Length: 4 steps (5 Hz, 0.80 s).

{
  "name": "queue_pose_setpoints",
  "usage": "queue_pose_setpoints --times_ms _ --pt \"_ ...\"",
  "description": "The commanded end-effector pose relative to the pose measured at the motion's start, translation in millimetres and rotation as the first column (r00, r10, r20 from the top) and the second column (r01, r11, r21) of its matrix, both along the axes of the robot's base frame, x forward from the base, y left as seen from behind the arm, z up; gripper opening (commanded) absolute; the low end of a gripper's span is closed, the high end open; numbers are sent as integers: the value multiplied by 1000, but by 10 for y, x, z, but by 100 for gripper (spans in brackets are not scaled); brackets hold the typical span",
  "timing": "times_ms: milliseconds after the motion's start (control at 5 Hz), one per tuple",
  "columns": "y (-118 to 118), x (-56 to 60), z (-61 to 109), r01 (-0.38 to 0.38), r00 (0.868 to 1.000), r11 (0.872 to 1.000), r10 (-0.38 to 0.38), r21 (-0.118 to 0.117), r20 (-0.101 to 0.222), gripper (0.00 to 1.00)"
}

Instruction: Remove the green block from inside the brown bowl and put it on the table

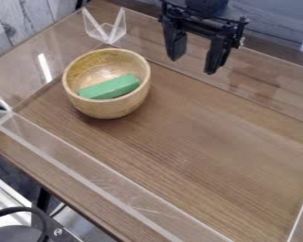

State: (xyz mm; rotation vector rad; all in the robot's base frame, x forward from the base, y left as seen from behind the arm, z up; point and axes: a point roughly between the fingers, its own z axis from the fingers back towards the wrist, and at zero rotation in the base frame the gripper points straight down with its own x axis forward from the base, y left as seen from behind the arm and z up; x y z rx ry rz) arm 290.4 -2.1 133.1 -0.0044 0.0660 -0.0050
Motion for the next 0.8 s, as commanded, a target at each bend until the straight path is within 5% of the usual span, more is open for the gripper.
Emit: queue_pose_setpoints --times_ms 0,600 --pt "112 -37 -51 -3 1000 1000 3 9 -14 100" --pt "758 -293 -142 -12 1000 999 12 39 -2 100"
